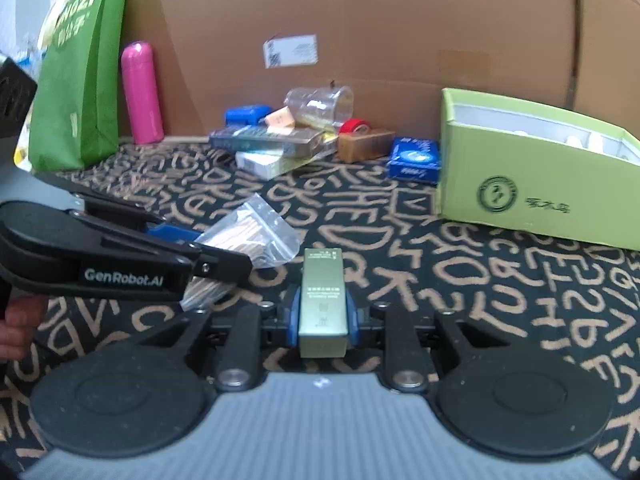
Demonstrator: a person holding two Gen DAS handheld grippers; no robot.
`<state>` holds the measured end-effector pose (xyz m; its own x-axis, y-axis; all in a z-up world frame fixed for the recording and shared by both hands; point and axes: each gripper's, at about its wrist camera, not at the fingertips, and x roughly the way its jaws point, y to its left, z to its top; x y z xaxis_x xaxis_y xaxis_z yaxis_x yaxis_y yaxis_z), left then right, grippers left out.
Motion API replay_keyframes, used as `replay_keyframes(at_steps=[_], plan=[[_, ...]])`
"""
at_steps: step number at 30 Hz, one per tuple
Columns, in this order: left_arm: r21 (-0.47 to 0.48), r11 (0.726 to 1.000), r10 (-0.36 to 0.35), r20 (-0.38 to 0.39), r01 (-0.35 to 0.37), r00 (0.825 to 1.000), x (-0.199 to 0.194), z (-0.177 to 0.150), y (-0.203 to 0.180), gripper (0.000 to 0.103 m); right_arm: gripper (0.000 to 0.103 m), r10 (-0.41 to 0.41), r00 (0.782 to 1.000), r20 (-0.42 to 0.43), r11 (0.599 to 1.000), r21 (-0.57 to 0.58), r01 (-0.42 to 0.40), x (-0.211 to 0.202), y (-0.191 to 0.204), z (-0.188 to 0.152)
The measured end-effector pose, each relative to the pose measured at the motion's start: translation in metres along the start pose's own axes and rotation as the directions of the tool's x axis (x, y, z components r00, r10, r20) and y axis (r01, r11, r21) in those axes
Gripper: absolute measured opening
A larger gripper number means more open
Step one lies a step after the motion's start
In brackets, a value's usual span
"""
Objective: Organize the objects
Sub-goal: 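Lower the swab bag and olive box into the lime-green box and release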
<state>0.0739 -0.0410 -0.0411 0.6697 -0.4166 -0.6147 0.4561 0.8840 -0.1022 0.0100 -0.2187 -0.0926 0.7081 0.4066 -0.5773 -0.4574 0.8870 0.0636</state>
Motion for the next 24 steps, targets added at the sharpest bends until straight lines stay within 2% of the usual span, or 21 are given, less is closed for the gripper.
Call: replay_keyframes(at_steps=[3,7,11,14,16,20,24], plan=[[0.027,0.998,-0.051,0.046,0.05,0.998,-0.005,0.022,-0.014,0.025,0.023,-0.024,0.999,0.048,1.0,0.02,0.023,-0.016,-0.016,0.008],[0.045,0.989,-0.147,0.101,0.143,0.984,-0.003,0.062,-0.036,0.025,0.023,-0.098,0.987,0.125,0.995,0.031,0.095,-0.04,-0.045,0.028],[0.101,0.981,-0.182,0.158,0.167,0.971,0.009,0.104,-0.066,0.025,0.023,-0.194,0.962,0.191,0.981,0.051,0.188,-0.058,-0.078,0.049],[0.103,0.975,-0.21,0.146,0.196,0.967,0.033,0.134,-0.084,0.025,0.022,-0.27,0.936,0.226,0.963,0.06,0.264,-0.064,-0.101,0.064],[0.094,0.975,-0.213,0.133,0.201,0.968,0.052,0.151,-0.093,0.025,0.023,-0.311,0.92,0.238,0.95,0.072,0.303,-0.063,-0.121,0.074],[0.092,0.983,-0.172,0.126,0.161,0.977,0.097,0.177,-0.108,0.025,0.023,-0.38,0.894,0.238,0.925,0.099,0.367,-0.048,-0.161,0.09],[0.078,0.986,-0.156,0.103,0.148,0.982,0.137,0.193,-0.113,0.025,0.023,-0.402,0.889,0.22,0.915,0.135,0.38,-0.023,-0.199,0.099]])
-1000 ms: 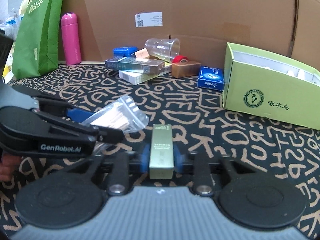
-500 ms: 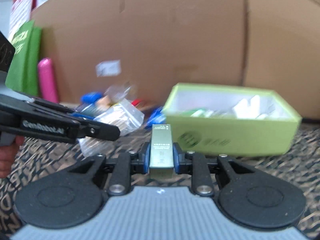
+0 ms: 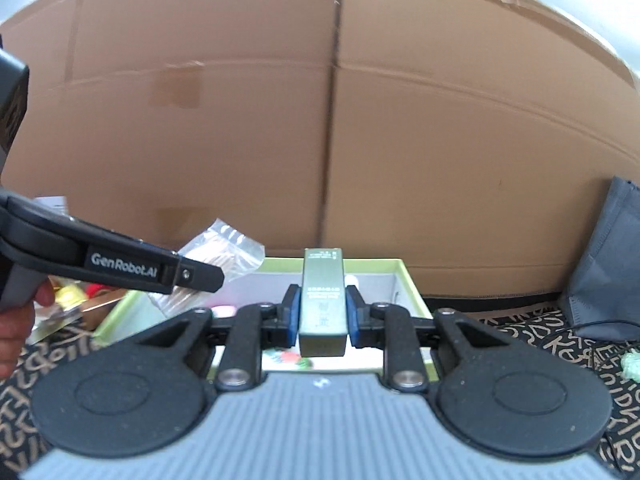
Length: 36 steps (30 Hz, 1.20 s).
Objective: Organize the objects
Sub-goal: 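Lower the swab bag and olive box into the lime-green box and release, then move both tools back toward the boxes by the cardboard wall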
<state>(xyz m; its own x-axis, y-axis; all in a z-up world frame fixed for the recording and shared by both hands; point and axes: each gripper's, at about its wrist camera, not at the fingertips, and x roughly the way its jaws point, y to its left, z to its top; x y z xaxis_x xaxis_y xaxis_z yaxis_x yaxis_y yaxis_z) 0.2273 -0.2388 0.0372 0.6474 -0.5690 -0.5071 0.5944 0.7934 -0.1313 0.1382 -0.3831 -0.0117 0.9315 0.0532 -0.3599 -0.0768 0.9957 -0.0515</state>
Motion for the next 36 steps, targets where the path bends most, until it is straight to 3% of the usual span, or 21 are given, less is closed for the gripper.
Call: replay_keyframes(at_steps=[11,12,13,15,18,22,30,36], plan=[[-0.019,1.0,0.022,-0.028,-0.022,0.999,0.059,0.008,0.012,0.025,0.023,-0.017,0.998,-0.065,0.999,0.051,0.02,0.075,-0.025,-0.011],[-0.03,0.999,0.018,-0.023,-0.019,1.0,0.061,0.006,0.013,0.032,0.024,-0.018,0.998,-0.067,0.999,0.043,0.021,0.081,-0.024,-0.012],[-0.044,0.999,0.004,-0.022,-0.005,1.0,0.063,0.005,0.015,0.058,0.029,-0.02,0.997,-0.069,0.999,0.034,0.022,0.085,-0.024,-0.014],[-0.084,0.996,0.01,-0.026,-0.012,1.0,0.062,0.002,0.017,0.094,0.079,-0.013,0.996,-0.088,1.0,0.011,0.014,0.09,-0.023,-0.019],[-0.08,0.997,0.007,0.05,-0.003,0.999,0.048,-0.003,0.016,0.095,0.088,-0.056,0.998,-0.041,0.998,-0.037,0.055,0.08,-0.019,-0.028],[-0.06,0.998,0.02,0.048,-0.017,0.999,0.037,-0.004,0.01,0.095,0.103,-0.078,0.997,-0.01,0.995,-0.057,0.078,0.063,-0.018,-0.035],[-0.057,0.998,-0.002,0.098,0.008,0.995,-0.011,-0.017,0.009,0.095,0.103,-0.045,0.998,0.034,0.999,-0.024,0.046,0.025,-0.011,-0.03],[-0.085,0.996,-0.01,0.136,0.021,0.991,-0.065,-0.042,0.018,0.095,0.103,0.037,0.996,0.08,0.999,-0.034,-0.034,-0.025,0.013,-0.03]])
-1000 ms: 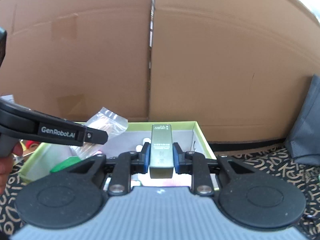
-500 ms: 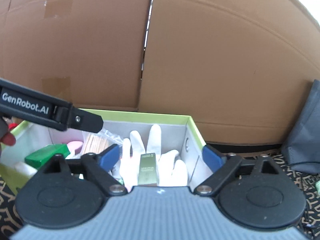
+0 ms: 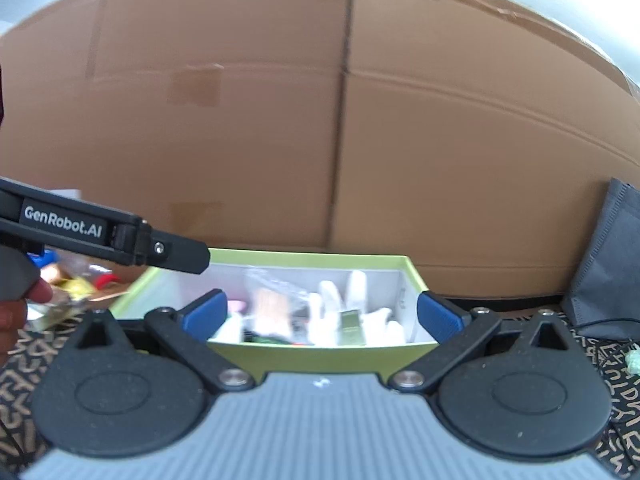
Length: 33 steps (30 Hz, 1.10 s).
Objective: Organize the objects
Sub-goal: 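Move both tools back toward the boxes by the cardboard wall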
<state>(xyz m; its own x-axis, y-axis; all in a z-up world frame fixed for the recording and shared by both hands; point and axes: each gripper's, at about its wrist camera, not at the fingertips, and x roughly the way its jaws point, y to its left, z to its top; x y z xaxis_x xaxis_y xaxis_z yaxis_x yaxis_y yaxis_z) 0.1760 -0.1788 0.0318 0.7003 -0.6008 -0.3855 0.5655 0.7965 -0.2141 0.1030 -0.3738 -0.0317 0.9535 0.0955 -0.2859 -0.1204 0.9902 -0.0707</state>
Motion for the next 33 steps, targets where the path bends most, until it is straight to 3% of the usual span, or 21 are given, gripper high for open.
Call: replay_keyframes(at_steps=[10,18,25,28,33], plan=[[0.001,0.996,0.088,0.024,-0.088,0.996,-0.102,-0.041,0.044,0.095,0.103,0.198,0.98,-0.012,0.979,-0.04,-0.199,-0.052,0.075,-0.014],[0.021,0.965,0.26,0.014,-0.26,0.966,-0.164,-0.071,0.099,0.095,0.103,0.386,0.919,-0.085,0.904,-0.163,-0.395,-0.063,0.166,-0.026],[-0.051,0.934,0.354,-0.014,-0.354,0.935,-0.187,-0.087,0.152,0.095,0.103,0.413,0.902,-0.123,0.854,-0.292,-0.431,-0.061,0.231,-0.034],[-0.093,0.92,0.379,-0.034,-0.38,0.925,-0.188,-0.09,0.173,0.095,0.103,0.423,0.892,-0.162,0.854,-0.256,-0.452,-0.051,0.242,-0.034],[-0.106,0.909,0.399,-0.053,-0.402,0.915,-0.185,-0.096,0.197,0.095,0.103,0.379,0.883,-0.275,0.895,-0.133,-0.426,-0.016,0.245,-0.038]])
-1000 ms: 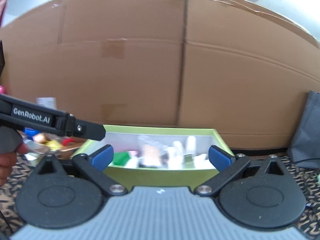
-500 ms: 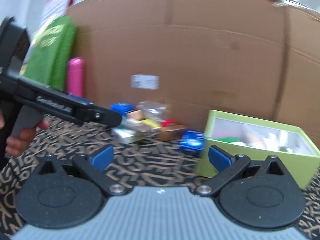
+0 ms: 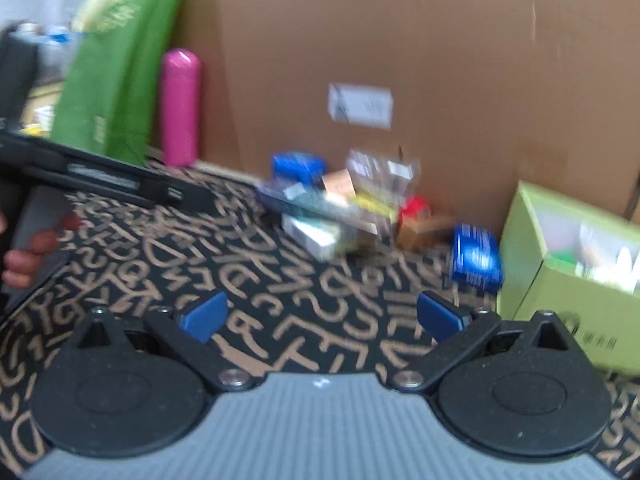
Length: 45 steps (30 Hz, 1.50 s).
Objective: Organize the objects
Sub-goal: 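Move both tools back toward the boxes by the cardboard wall, then grasp the silver VIVX box with the right gripper, then grasp the brown box with the left gripper while the right holds the VIVX box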
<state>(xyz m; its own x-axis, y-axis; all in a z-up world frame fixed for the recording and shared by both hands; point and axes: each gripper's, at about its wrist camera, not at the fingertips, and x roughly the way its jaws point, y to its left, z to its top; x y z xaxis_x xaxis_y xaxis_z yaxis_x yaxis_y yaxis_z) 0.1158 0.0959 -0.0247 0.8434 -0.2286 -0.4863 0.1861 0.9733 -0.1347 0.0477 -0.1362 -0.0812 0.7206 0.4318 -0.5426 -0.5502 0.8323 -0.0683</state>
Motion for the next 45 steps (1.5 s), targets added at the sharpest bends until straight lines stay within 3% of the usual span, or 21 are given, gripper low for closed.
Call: replay_keyframes(at_steps=[7,11,15,19,22,23,26,29,34,39,45], plan=[[0.035,0.999,-0.019,-0.035,0.021,0.999,0.036,0.015,0.005,0.095,0.103,-0.024,1.0,-0.012,0.997,0.07,0.025,0.041,-0.009,0.009],[0.026,0.997,-0.066,-0.033,0.066,0.997,0.059,0.038,0.006,0.095,0.103,-0.016,0.999,0.034,1.0,-0.008,0.017,0.065,-0.013,0.029],[0.001,0.997,-0.077,-0.032,0.077,0.997,0.074,0.057,0.011,0.095,0.103,0.049,0.997,0.054,0.988,-0.148,-0.041,0.1,-0.018,0.053],[-0.021,0.995,-0.097,-0.023,0.097,0.995,0.073,0.062,0.02,0.095,0.103,0.094,0.996,0.007,0.969,-0.231,-0.09,0.135,-0.019,0.067],[-0.011,0.997,-0.083,-0.035,0.083,0.996,0.072,0.059,0.028,0.095,0.096,0.123,0.991,-0.053,0.98,-0.153,-0.13,0.148,-0.026,0.068],[-0.008,0.996,-0.083,-0.038,0.083,0.996,0.072,0.058,0.03,0.095,0.089,0.131,0.99,-0.046,0.983,-0.125,-0.136,0.145,-0.028,0.065],[-0.001,0.996,-0.087,-0.052,0.087,0.995,0.077,0.057,0.032,0.095,0.054,0.129,0.992,-0.003,0.987,-0.095,-0.129,0.122,-0.025,0.053],[-0.012,0.994,-0.108,-0.066,0.108,0.992,0.085,0.06,0.024,0.095,0.043,0.151,0.989,0.0,0.988,-0.046,-0.151,0.098,-0.023,0.042],[-0.004,0.989,-0.146,-0.07,0.147,0.987,0.098,0.064,0.002,0.095,0.04,0.146,0.988,-0.04,0.989,-0.019,-0.147,0.06,-0.011,0.018],[0.02,0.994,-0.104,-0.087,0.106,0.991,0.126,0.067,-0.018,0.095,0.039,0.119,0.991,-0.06,0.993,0.019,-0.118,0.011,-0.01,-0.017],[-0.057,0.998,-0.048,-0.148,0.04,0.988,0.156,0.064,-0.01,0.089,0.04,0.1,0.99,-0.104,0.992,0.084,-0.092,-0.035,-0.018,-0.045]])
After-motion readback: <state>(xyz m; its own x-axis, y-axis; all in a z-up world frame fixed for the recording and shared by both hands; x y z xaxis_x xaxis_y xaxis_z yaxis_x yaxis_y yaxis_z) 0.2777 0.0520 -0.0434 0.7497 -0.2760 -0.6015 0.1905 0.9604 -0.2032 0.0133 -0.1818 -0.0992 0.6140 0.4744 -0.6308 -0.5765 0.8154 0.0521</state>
